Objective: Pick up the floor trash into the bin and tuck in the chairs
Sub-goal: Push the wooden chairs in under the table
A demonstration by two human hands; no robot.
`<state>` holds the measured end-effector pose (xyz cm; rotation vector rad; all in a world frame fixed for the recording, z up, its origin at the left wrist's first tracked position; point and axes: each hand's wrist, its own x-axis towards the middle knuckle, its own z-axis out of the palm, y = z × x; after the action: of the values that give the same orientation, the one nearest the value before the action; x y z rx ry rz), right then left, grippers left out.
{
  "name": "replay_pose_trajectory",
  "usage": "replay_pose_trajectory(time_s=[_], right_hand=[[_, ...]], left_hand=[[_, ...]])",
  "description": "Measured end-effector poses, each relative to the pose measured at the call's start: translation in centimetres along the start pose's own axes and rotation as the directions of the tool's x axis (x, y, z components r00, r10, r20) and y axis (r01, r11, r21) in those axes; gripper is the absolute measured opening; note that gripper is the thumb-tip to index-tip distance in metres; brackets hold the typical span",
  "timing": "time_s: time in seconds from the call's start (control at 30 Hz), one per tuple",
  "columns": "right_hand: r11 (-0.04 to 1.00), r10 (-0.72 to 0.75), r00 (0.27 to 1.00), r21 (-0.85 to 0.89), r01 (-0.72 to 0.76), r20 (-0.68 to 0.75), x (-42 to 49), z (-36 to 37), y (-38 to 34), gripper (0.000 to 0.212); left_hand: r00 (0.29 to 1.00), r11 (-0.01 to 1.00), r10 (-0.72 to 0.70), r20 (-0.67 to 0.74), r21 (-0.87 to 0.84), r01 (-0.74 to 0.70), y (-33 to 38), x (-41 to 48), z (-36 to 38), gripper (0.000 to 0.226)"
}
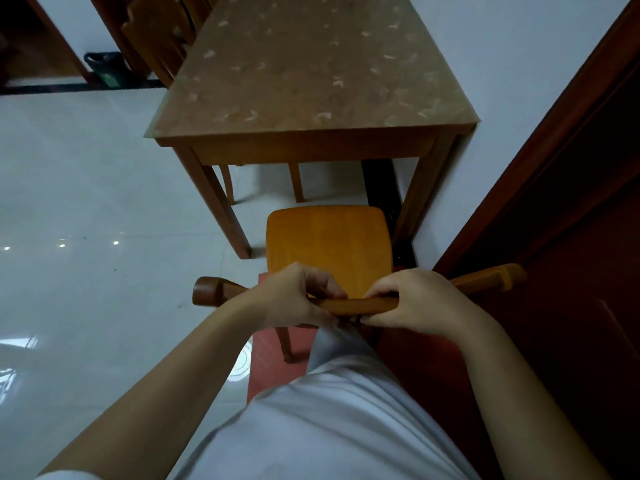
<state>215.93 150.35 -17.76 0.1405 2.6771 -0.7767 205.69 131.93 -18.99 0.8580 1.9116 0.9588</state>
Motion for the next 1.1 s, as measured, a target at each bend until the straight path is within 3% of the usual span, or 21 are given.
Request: replay_pose_trajectory(time_s=[0.27, 0.67, 0.9, 1.1], right_hand=[[0.999, -0.049, 0.999, 0.011, 0.049, -0.007, 7.4, -1.5, -2.0, 0.024], [0.999, -0.001, 1.000, 0.043, 0.002, -0.023, 17.1, -8.4, 2.8, 0.021], [0.999, 0.003, 1.000, 0.049, -0.004, 0.018, 18.4, -10.0, 2.9, 0.021], [0.994, 0.045, 0.999, 0.101, -0.046, 0.015, 18.4, -9.8, 2.9, 0.020]], left_hand=[[0.995, 0.998, -0.052, -0.085, 0.033, 0.055, -1.7, 3.0, -6.7, 0.020], [0.993, 0.999, -0.010, -0.116, 0.045, 0.016, -1.2, 13.3, -12.8, 0.019], [0.989, 0.997, -0.064, -0.130, 0.040, 0.070, -0.5, 14.8, -13.9, 0.020], [0.990, 0.997, -0.017, -0.139, 0.067, 0.027, -0.9, 14.9, -13.9, 0.021]])
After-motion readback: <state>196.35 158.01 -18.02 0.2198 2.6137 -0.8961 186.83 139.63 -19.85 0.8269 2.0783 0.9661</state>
